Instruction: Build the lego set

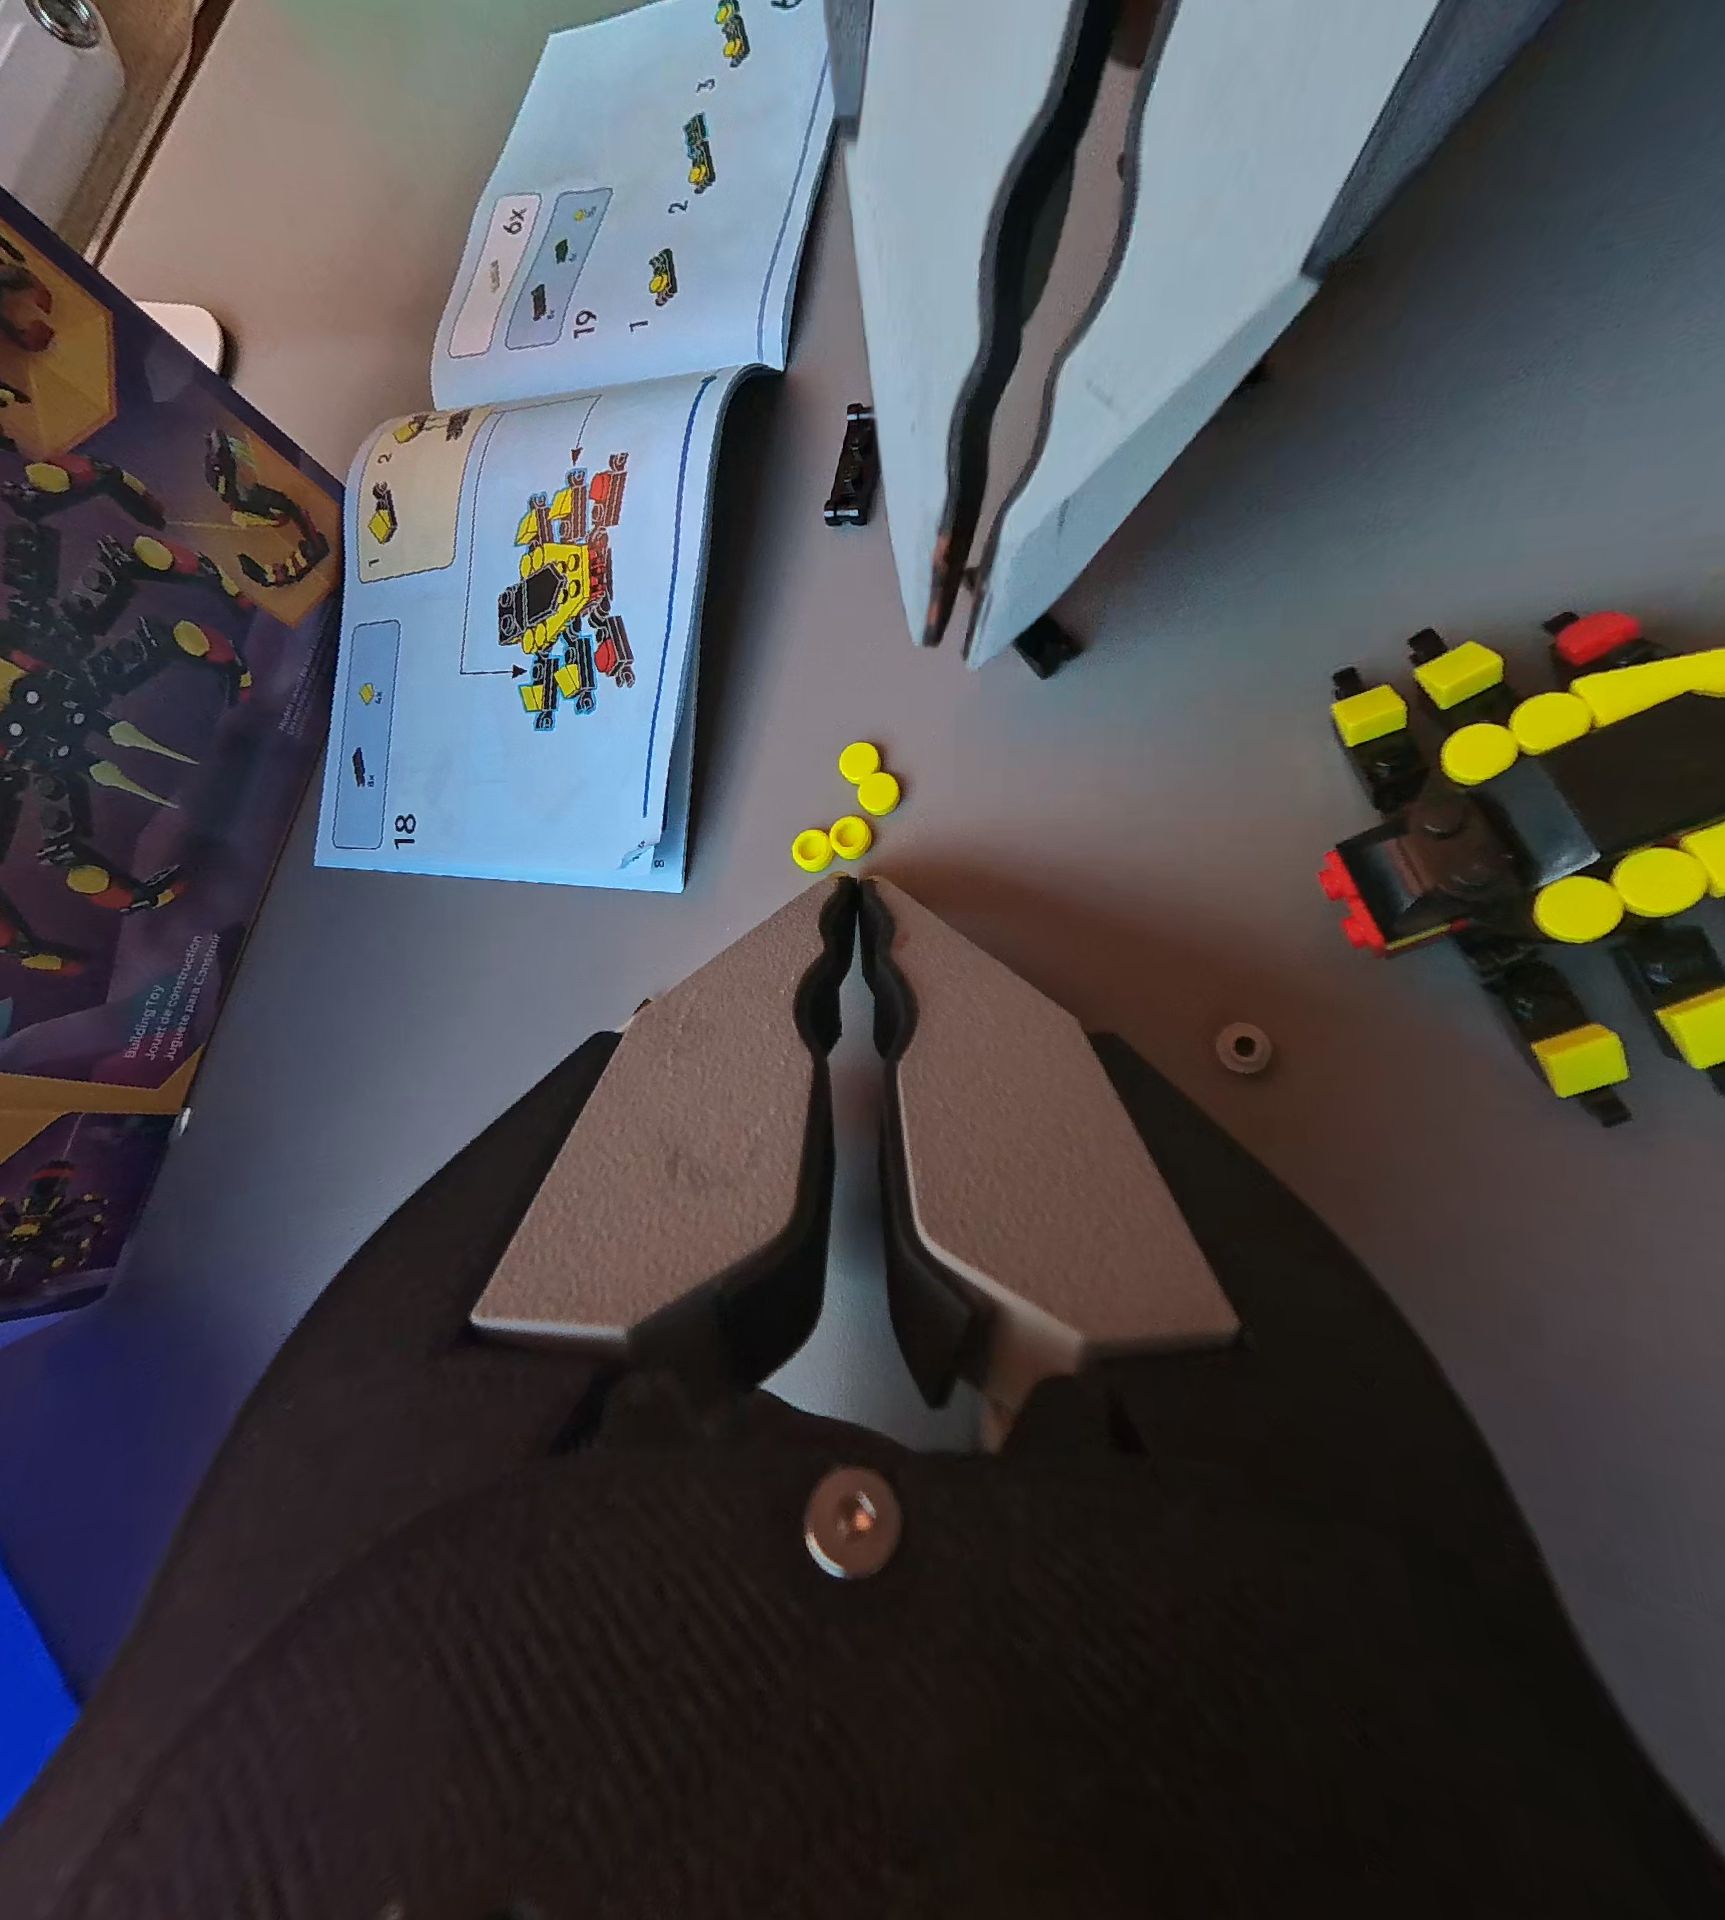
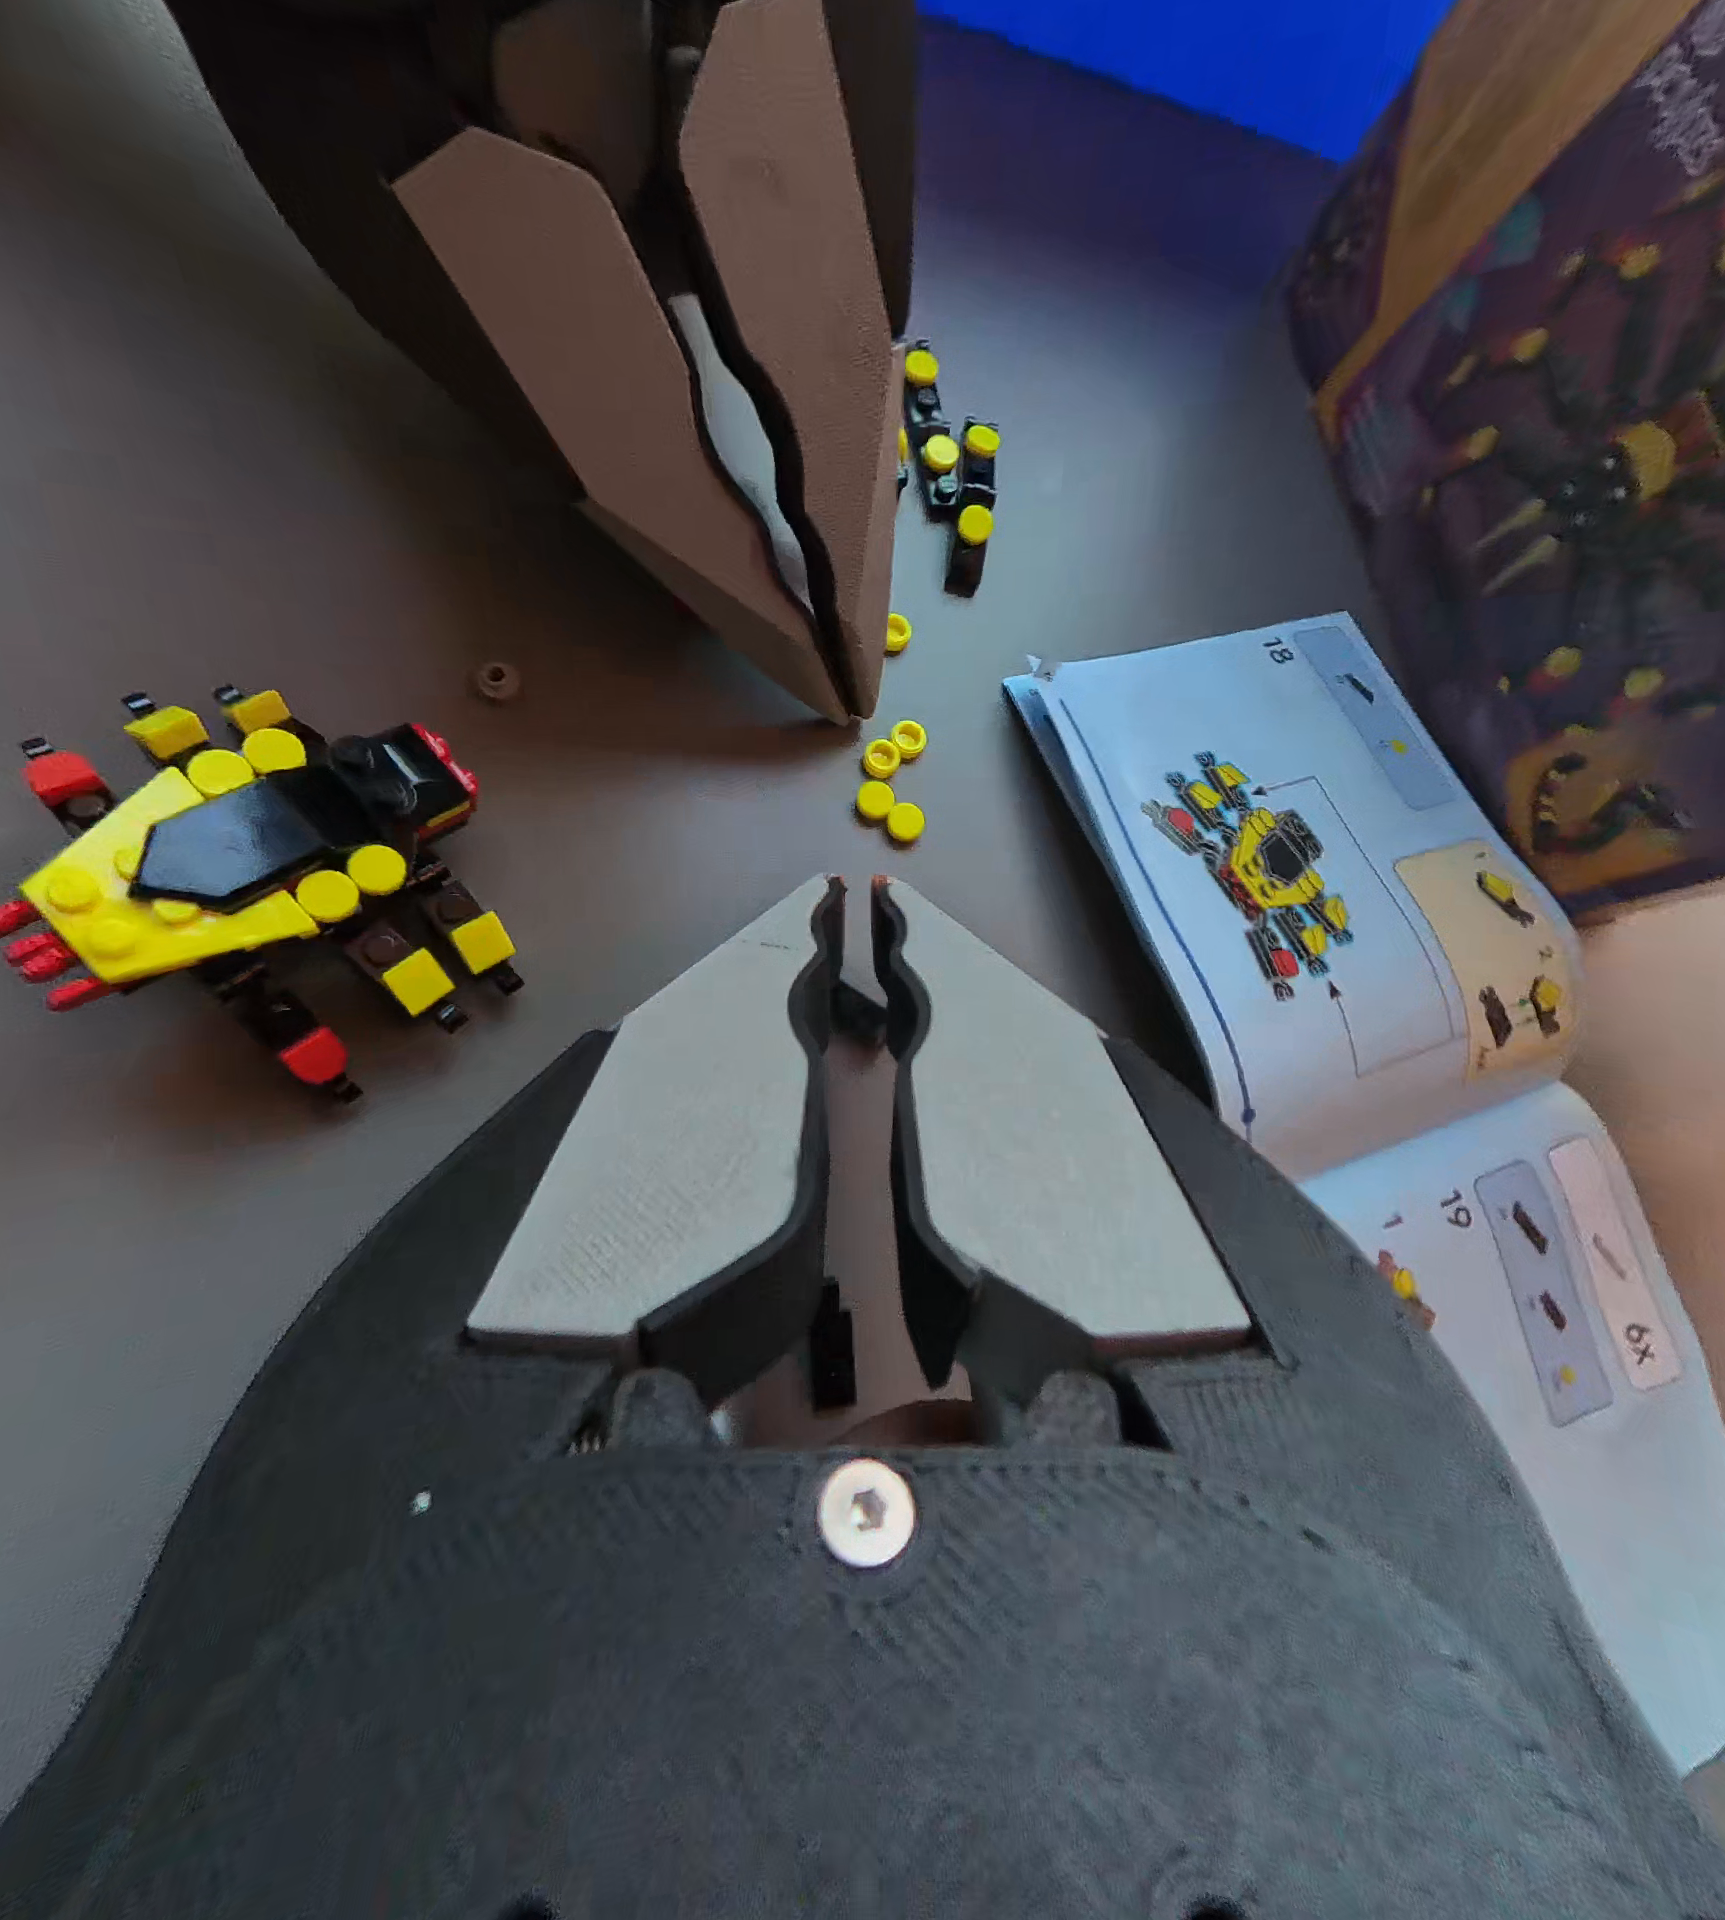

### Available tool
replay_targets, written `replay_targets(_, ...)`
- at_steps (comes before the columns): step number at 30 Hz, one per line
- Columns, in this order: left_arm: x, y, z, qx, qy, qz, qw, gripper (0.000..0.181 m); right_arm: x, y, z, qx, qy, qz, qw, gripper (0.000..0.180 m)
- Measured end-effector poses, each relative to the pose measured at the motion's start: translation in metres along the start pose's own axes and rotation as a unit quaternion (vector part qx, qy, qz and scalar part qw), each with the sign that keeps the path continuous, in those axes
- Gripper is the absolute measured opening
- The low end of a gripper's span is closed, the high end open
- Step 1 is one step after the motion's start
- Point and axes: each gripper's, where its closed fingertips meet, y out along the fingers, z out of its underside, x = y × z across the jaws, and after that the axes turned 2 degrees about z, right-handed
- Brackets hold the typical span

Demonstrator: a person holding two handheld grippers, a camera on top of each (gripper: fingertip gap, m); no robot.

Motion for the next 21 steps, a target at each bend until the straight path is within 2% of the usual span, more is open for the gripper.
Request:
replay_targets(4, 0.0, 0.0, 0.0, 0.0, -0.002, 0.003, 1.0, 0.0, -0.007, 0.009, 0.007, 0.043, -0.039, -0.016, 0.998, 0.002)
replay_targets(12, -0.001, -0.001, 0.0, -0.001, -0.005, 0.006, 1.0, 0.0, -0.009, 0.014, -0.004, 0.046, -0.102, -0.093, 0.989, 0.004)
replay_targets(21, -0.001, -0.001, 0.001, -0.001, -0.006, 0.008, 1.0, 0.0, -0.007, 0.021, -0.007, 0.058, -0.146, -0.122, 0.98, 0.004)
